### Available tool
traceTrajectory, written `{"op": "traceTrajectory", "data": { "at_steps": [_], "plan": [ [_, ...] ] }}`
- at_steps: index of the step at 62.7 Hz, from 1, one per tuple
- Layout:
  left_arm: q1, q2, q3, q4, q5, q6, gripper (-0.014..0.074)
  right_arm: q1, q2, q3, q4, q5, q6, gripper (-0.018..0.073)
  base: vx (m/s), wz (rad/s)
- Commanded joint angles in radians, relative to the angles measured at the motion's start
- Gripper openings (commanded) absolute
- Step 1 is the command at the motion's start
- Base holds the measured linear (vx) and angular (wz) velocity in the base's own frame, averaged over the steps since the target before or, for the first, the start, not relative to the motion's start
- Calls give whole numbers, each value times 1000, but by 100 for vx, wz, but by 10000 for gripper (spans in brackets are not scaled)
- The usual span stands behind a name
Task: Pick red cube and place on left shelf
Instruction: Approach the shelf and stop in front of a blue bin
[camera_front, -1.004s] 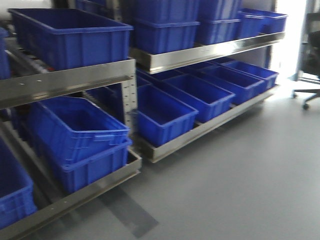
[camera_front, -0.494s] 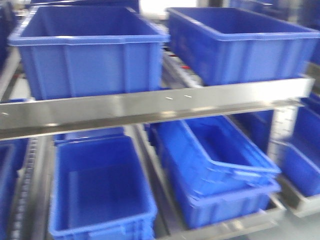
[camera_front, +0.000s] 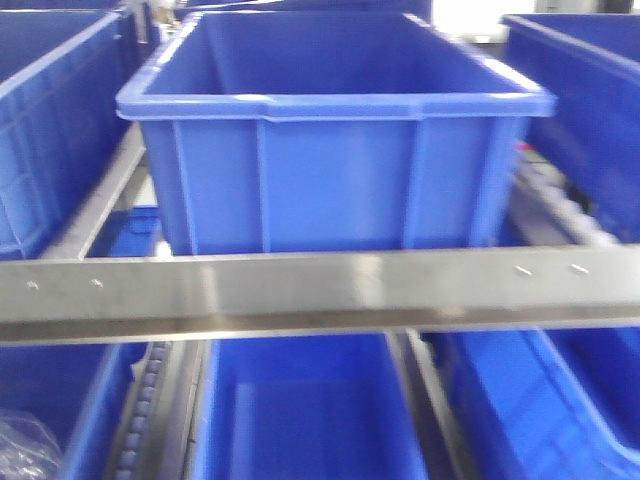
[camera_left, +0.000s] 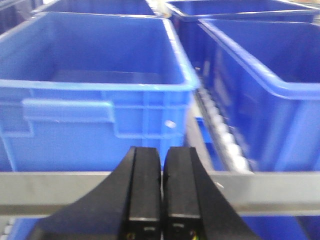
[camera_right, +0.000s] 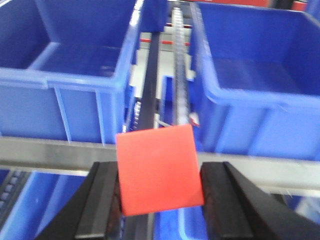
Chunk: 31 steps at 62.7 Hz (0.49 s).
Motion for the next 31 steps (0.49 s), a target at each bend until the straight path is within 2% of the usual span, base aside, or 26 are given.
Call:
{"op": "traceTrajectory", "data": {
  "at_steps": [1, 10, 31],
  "plan": [
    [-5, -16, 24, -5, -91, -7, 102, -5, 14, -27, -20, -80, -7, 49, 28, 35],
    [-5, -16, 24, -5, -91, -7, 102, -5, 14, -27, -20, -80, -7, 49, 27, 34],
    [-5, -16, 24, -5, -91, -7, 102, -5, 14, -27, -20, -80, -7, 49, 25, 7]
  ]
}}
